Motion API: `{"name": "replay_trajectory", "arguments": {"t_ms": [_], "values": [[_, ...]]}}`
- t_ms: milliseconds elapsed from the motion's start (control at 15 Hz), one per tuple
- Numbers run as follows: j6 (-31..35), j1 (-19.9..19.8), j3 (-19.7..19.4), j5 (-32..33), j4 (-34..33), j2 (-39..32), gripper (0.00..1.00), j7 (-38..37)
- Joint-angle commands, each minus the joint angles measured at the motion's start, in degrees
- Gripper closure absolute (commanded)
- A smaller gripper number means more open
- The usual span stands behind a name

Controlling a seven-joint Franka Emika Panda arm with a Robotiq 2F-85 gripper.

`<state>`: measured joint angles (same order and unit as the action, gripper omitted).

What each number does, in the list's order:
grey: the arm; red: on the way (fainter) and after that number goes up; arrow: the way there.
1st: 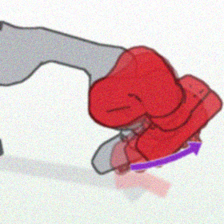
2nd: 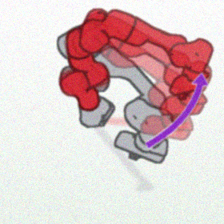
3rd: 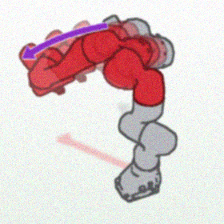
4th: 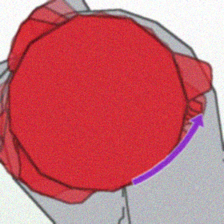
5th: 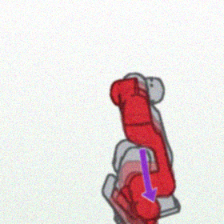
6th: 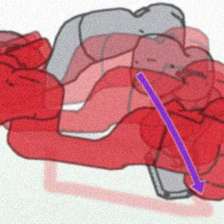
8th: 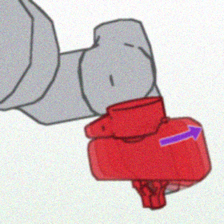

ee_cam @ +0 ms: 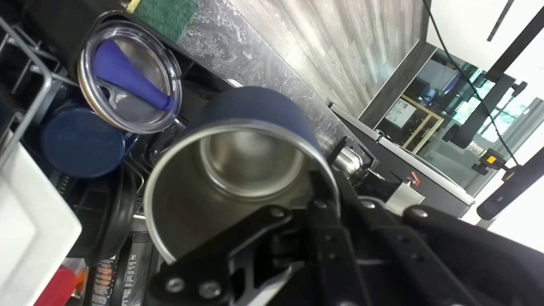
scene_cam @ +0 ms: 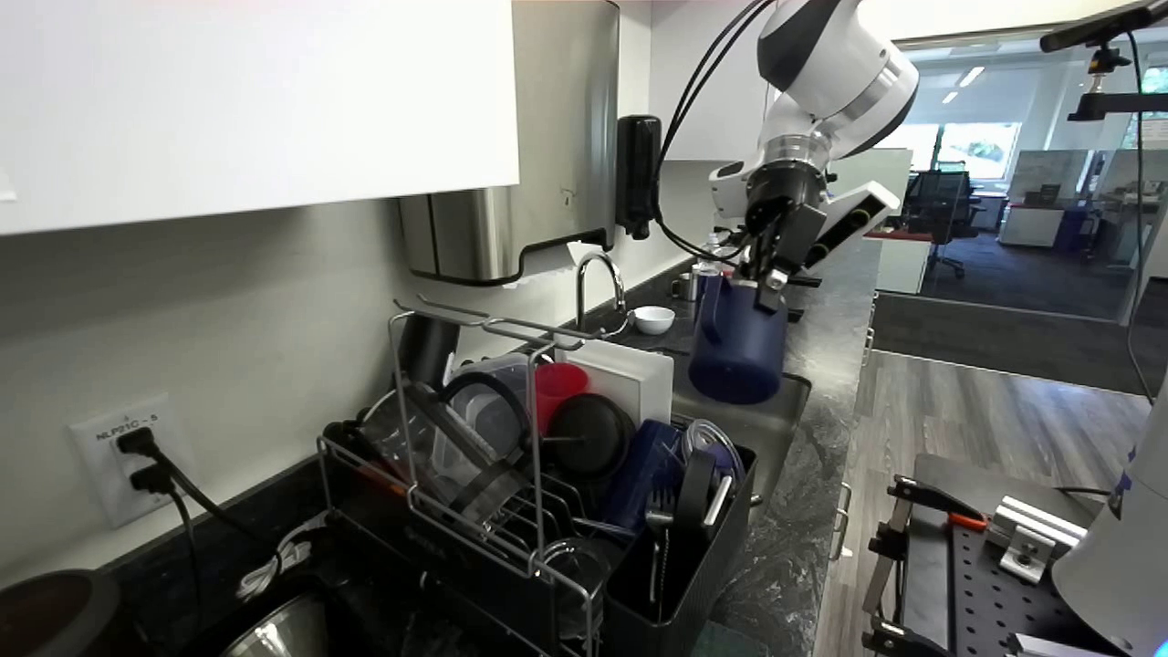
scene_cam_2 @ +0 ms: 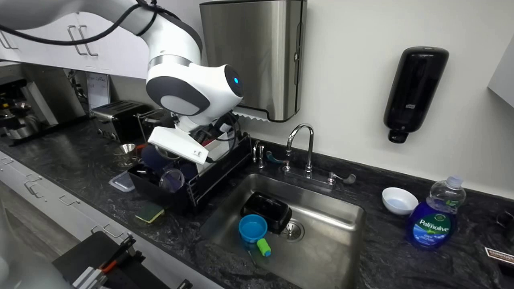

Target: Put the blue cup in the sink on the dish rack

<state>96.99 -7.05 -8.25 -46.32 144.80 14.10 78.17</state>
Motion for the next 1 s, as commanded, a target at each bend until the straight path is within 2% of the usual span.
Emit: {"name": "replay_trajectory", "arguments": {"t_ms": [0, 933], "values": [[0.3, 0.4, 0.2, -0.6, 2.3, 3.1, 0.98, -2.1], [3.1, 2.4, 2.1, -2.1, 6.0, 5.1, 0.98, -5.4]]}}
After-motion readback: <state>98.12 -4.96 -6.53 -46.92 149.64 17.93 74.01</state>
